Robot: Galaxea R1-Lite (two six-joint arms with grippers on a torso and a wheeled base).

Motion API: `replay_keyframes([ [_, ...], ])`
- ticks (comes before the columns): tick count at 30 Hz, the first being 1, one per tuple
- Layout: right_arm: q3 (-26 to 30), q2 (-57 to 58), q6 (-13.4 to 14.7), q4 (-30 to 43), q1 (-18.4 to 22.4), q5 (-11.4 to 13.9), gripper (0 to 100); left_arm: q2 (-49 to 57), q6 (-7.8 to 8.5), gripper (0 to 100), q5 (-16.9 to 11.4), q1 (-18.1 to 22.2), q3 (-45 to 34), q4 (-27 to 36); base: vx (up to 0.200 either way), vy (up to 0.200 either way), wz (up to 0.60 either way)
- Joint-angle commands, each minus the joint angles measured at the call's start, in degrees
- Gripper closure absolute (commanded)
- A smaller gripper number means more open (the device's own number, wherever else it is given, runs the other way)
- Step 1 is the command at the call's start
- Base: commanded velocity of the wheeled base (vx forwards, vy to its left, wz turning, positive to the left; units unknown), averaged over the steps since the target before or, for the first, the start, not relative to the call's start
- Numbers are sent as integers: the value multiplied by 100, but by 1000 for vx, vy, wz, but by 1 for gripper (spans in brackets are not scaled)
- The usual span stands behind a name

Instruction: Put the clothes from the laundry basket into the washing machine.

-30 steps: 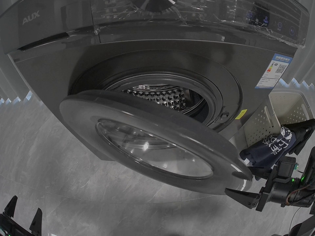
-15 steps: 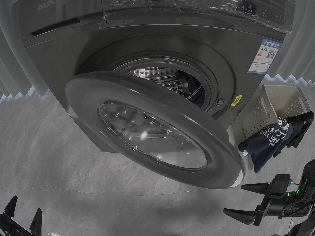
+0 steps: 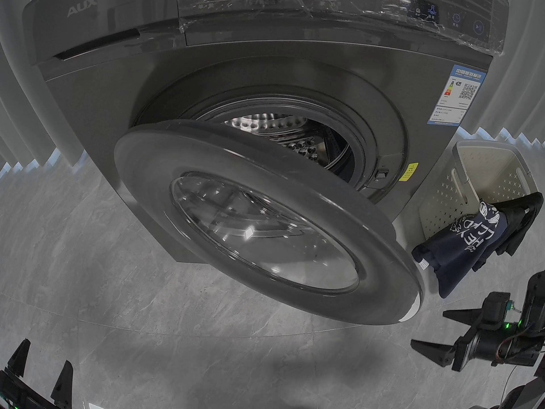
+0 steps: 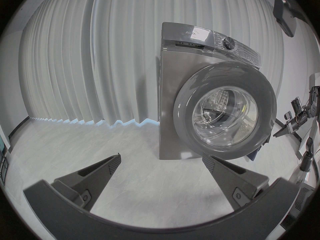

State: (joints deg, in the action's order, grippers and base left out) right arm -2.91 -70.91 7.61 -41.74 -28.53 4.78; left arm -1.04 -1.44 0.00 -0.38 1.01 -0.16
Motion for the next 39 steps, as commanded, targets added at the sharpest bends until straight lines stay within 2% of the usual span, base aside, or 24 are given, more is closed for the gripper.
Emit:
replay_keyframes([
  [1,-447,-283,-58,8,444,14,0,86,3,0,0,3,-92,-2,0,0,0],
  [5,-904,-608,-102,8,576,-3,0,86,-6,0,0,-6,-92,-2,0,0,0],
  [11,-1361,-1056,-102,-18,506,-12,0,86,-6,0,0,3,-92,-2,0,0,0],
  [14,-1282,-1083,-84,-10,427,23,0,86,-14,0,0,3,-92,-2,0,0,0],
  [19,-816,-898,-58,-18,-162,23,0,86,-6,0,0,-6,-92,-2,0,0,0],
  [22,-649,-731,-5,-18,-338,23,0,86,-6,0,0,-6,-92,-2,0,0,0],
  [25,-667,-731,13,-27,-347,14,0,86,3,0,0,3,-92,-2,0,0,0],
  [31,-1212,-1065,74,-36,-268,-56,0,86,3,0,0,-6,-92,-2,-167,0,0],
  [33,-1510,-1329,153,-36,-259,-214,0,86,3,0,0,3,-92,-2,0,0,0],
  [36,-1941,-1715,320,-97,-224,-601,0,86,-6,0,0,-6,-92,-2,0,0,0],
  [39,-2442,-2181,487,-300,14,-891,0,86,3,0,0,3,-92,-2,0,0,0],
])
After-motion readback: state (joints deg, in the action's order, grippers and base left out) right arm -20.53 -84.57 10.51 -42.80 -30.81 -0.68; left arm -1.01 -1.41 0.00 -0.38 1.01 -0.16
